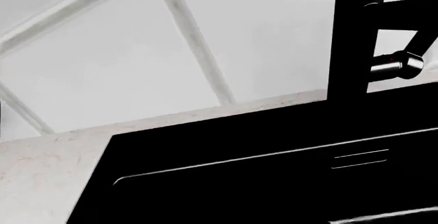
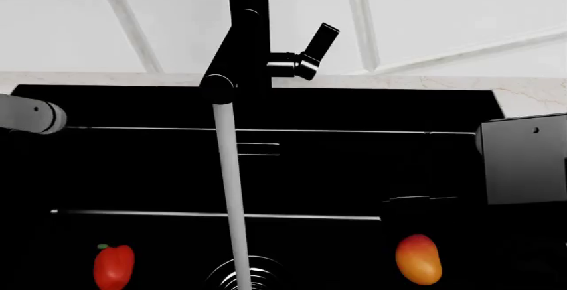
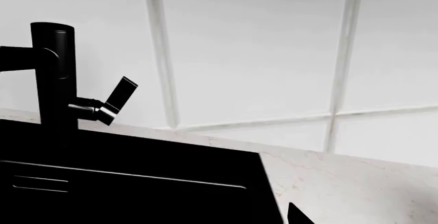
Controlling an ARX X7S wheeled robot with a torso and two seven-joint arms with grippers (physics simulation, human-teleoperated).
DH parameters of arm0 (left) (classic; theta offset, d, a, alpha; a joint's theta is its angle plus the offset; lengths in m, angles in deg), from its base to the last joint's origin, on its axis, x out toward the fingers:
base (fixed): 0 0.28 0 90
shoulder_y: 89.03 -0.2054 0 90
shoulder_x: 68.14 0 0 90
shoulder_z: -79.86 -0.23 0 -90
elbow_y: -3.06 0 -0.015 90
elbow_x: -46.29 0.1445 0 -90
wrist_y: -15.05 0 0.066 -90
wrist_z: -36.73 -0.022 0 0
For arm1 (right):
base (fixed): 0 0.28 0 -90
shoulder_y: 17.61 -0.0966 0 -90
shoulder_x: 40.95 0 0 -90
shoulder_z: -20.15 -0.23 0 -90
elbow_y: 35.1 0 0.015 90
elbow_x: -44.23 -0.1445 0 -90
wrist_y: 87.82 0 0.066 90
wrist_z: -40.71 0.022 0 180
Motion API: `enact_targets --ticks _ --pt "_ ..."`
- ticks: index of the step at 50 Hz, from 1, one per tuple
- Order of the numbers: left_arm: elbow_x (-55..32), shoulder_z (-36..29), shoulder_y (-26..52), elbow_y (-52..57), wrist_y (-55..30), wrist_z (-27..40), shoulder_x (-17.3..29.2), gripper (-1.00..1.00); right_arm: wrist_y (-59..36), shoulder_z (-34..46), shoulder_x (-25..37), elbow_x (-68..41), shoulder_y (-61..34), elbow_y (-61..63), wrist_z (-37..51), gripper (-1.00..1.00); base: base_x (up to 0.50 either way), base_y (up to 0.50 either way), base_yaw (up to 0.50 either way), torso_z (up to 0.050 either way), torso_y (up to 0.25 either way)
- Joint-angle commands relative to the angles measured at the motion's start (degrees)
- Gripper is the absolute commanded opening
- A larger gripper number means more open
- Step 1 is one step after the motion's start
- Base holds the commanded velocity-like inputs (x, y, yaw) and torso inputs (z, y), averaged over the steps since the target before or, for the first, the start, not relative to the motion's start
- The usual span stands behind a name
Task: Pick the eggplants and mangos from the sink and place them in one bowl. Place the bell pepper in the other bowl. Then turn off the sink faucet.
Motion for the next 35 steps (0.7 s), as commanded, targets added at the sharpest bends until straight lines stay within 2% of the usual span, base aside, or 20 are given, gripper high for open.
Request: enact_targets --ticks 1,2,5,6,7,8,11,13,17,21,24,32,35 --pt "-3.2 -7.8 2.3 3.5 -11.7 -2.7 5.4 1.0 -1.2 -0.8 -0.4 0.0 1.0 0.6 -0.5 1.0 0.0 0.0 0.0 0.0 0.0" --pt "-9.0 -4.6 2.8 1.4 -15.1 -1.1 4.6 1.0 -1.0 -0.7 -0.4 0.0 1.2 0.5 -0.4 1.0 0.0 0.0 0.0 0.0 0.0" --pt "-34.8 -2.5 4.3 -6.1 -15.1 24.4 10.9 1.0 -0.9 -0.4 -0.5 -0.1 0.8 -0.2 -0.5 1.0 0.0 0.0 0.0 0.0 0.0" --pt "-43.4 -2.8 4.5 -7.6 -15.0 29.3 11.7 1.0 -0.9 -0.3 -0.5 -0.2 0.7 -0.4 -0.5 1.0 0.0 0.0 0.0 0.0 0.0" --pt "-50.5 -3.0 4.2 -7.4 -14.7 30.5 12.1 1.0 -0.8 -0.3 -0.5 -0.2 0.6 -0.5 -0.5 1.0 0.0 0.0 0.0 0.0 0.0" --pt "-51.5 -5.5 3.8 -6.8 -14.8 30.3 13.8 1.0 -1.2 -0.3 -0.4 -0.3 0.3 -0.4 -0.6 1.0 0.0 0.0 0.0 0.0 0.0" --pt "-60.0 -5.2 2.6 -10.2 -14.9 38.2 14.9 1.0 -2.1 -0.6 0.0 -0.3 0.2 0.5 -0.7 1.0 0.0 0.0 0.0 0.0 0.0" --pt "-68.8 -5.6 2.6 -13.6 -14.9 43.5 15.9 1.0 -1.6 -0.5 -0.3 -0.3 0.6 0.1 -0.5 1.0 0.0 0.0 0.0 0.0 0.0" --pt "-77.1 -7.7 4.2 -17.6 -14.5 49.9 17.1 1.0 -1.3 -0.3 -0.3 -0.4 0.7 -0.3 -0.5 1.0 0.0 0.0 0.0 0.0 0.0" --pt "-80.4 -10.8 6.8 -22.5 -14.0 52.6 18.0 1.0 -1.7 -0.2 -0.3 -0.5 0.9 0.0 -0.4 1.0 0.0 0.0 0.0 0.0 0.0" --pt "-86.6 -12.1 6.9 -25.9 -13.7 57.0 18.0 1.0 -1.5 -0.5 -0.3 -0.5 1.6 0.3 -0.5 1.0 0.0 0.0 0.0 0.0 0.0" --pt "-83.3 -15.6 5.5 -29.0 -11.6 53.7 17.9 1.0 -2.0 -0.8 -0.1 -0.7 1.9 0.6 -0.5 1.0 0.0 0.0 0.0 0.0 0.0" --pt "-79.3 -17.7 5.8 -29.8 -10.6 49.5 18.3 1.0 -1.1 -0.8 -0.5 -0.7 2.5 0.0 -0.4 1.0 0.0 0.0 0.0 0.0 0.0"
